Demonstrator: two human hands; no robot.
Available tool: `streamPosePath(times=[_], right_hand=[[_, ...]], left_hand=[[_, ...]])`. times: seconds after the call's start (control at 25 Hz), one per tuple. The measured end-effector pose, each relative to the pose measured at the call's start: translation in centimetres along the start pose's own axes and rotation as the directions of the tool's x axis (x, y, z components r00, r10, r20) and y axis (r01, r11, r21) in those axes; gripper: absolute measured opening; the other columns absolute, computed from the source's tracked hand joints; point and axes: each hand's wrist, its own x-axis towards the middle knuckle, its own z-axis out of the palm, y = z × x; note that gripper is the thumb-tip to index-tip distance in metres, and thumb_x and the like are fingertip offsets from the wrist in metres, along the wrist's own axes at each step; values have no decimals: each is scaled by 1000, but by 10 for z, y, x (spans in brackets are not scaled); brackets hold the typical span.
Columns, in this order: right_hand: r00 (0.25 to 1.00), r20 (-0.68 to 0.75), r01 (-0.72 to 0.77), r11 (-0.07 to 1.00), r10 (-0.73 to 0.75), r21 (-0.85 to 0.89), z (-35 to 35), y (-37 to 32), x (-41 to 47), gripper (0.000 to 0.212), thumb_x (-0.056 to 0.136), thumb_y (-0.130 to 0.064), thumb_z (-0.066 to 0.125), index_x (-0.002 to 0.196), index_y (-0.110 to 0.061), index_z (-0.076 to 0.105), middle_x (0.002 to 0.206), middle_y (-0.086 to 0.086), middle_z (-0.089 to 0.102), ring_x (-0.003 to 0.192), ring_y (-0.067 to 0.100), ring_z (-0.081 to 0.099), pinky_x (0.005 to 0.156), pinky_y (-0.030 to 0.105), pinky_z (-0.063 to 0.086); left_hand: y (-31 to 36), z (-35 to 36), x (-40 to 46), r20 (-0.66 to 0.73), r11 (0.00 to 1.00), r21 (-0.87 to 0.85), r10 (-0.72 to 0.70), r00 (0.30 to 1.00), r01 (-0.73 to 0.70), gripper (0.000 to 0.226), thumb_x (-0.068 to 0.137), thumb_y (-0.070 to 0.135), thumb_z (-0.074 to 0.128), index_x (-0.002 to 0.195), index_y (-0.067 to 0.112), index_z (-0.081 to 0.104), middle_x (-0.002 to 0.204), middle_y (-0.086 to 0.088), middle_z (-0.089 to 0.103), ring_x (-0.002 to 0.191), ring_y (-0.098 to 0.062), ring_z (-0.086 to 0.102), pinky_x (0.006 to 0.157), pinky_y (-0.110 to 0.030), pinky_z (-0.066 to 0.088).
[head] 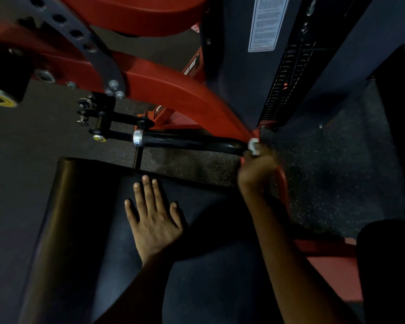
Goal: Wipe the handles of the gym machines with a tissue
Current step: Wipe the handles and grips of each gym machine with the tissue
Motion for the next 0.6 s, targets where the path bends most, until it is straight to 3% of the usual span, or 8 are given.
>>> streamPosePath(times=[0.12, 0.2, 0.28, 0.32, 0.4, 0.48, 0.52, 0.6], right_hand=[[959, -213, 173, 982, -186, -78, -5, 1, -5, 33, 83, 8, 57, 116, 4, 62, 109, 19, 57, 97, 27, 56, 90, 8, 38], [948, -312, 77, 997, -66, 23, 0, 19, 9, 28, 83, 10, 56, 110, 8, 63, 106, 22, 59, 91, 25, 58, 79, -2, 37], [911, -390, -78, 985, 134, 156, -2, 27, 22, 24, 88, 8, 53, 111, 10, 61, 110, 24, 60, 96, 29, 62, 73, -6, 36], [908, -385, -115, 983, 163, 146, -2, 24, 20, 26, 89, 8, 52, 113, 8, 60, 112, 19, 59, 98, 25, 60, 72, -7, 35], [947, -322, -3, 1000, 10, 21, 8, 10, 3, 32, 86, 8, 55, 117, 1, 61, 112, 8, 57, 99, 19, 55, 81, 1, 41], [943, -208, 245, 965, -259, -90, 19, 4, -17, 38, 78, 10, 57, 113, -6, 64, 108, 10, 60, 100, 27, 58, 88, 26, 50], [929, -191, 305, 948, -318, -92, 18, 8, -19, 39, 76, 10, 57, 110, -7, 66, 104, 10, 61, 98, 27, 59, 88, 32, 51], [931, -277, 234, 971, -239, -52, 13, 33, -6, 29, 81, 7, 55, 105, -5, 66, 98, 8, 61, 91, 19, 60, 84, 27, 51]], left_hand=[[2, -1, 1, -1, 1000, 11, 15, 1000, -15, 66, 95, 39, 25, 150, 3, 27, 160, -12, 17, 148, -28, 13, 118, -51, 9], [2, 0, 2, 36, 1000, -15, 12, 999, -11, 66, 94, 38, 26, 150, 3, 28, 160, -12, 18, 148, -29, 14, 117, -51, 9], [2, 0, 3, 5, 1000, 6, 18, 1000, -18, 66, 94, 38, 26, 150, 3, 28, 160, -12, 18, 149, -28, 13, 118, -50, 8], [0, 0, 3, 6, 1000, 21, 16, 1000, -16, 66, 94, 38, 26, 150, 3, 27, 161, -12, 17, 149, -28, 12, 118, -50, 7], [0, 0, 3, 24, 1000, 10, 17, 1000, -18, 66, 95, 39, 25, 151, 3, 25, 161, -11, 16, 149, -27, 11, 118, -50, 7], [1, 0, 2, 24, 1000, -17, 2, 1000, -2, 66, 95, 39, 24, 151, 3, 25, 161, -11, 16, 149, -28, 12, 118, -51, 8], [1, -2, 3, 35, 1000, -20, -3, 999, 4, 66, 95, 39, 24, 151, 3, 25, 161, -11, 16, 149, -27, 11, 118, -51, 7], [3, -2, 2, 22, 1000, -24, -4, 1000, 4, 66, 96, 39, 24, 151, 3, 23, 161, -11, 14, 149, -26, 9, 119, -50, 6]])
